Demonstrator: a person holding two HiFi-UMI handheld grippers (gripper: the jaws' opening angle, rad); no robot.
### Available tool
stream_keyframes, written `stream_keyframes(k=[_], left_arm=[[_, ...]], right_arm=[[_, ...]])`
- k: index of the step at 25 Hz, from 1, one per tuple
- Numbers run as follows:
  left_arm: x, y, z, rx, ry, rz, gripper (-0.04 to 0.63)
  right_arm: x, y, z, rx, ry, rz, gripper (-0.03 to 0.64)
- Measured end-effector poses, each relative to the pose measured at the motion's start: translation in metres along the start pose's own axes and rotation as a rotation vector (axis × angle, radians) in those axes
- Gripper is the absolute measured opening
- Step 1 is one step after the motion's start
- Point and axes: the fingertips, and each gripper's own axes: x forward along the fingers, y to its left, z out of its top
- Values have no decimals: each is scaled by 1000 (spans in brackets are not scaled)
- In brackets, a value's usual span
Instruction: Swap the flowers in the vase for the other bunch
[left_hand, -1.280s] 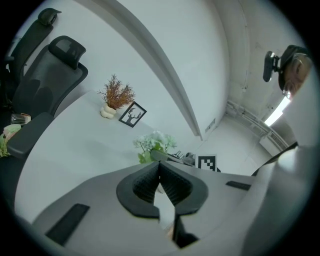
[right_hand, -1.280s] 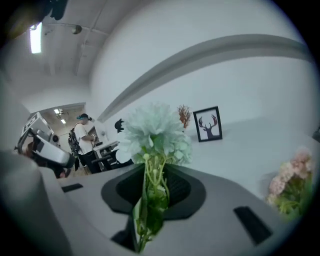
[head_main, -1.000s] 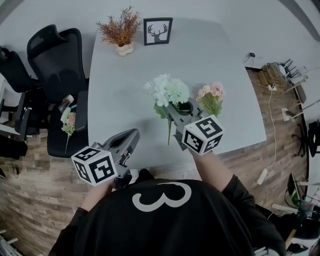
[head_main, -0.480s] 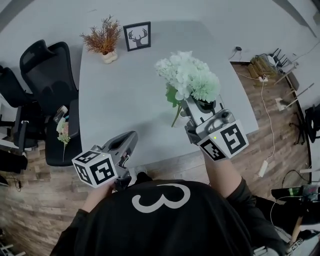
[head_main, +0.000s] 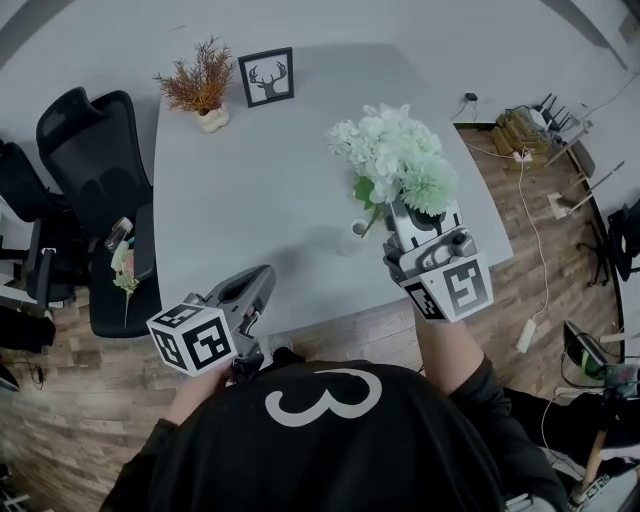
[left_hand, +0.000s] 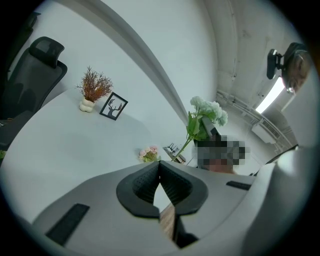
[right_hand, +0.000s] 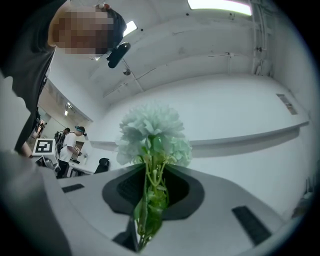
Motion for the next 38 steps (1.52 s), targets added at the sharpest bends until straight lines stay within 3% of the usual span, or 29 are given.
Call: stream_keyframes(k=[12, 28, 38], left_arm=[[10, 14, -5, -12, 49, 25, 11], [11, 38, -12, -42, 106, 53, 11], [9, 31, -23, -46, 114, 49, 11]], right_arm=[[3, -11, -41, -4, 19, -16, 74], [-14, 0, -138, 73, 195, -47, 78], [-25, 10, -154, 80, 273, -26, 94]])
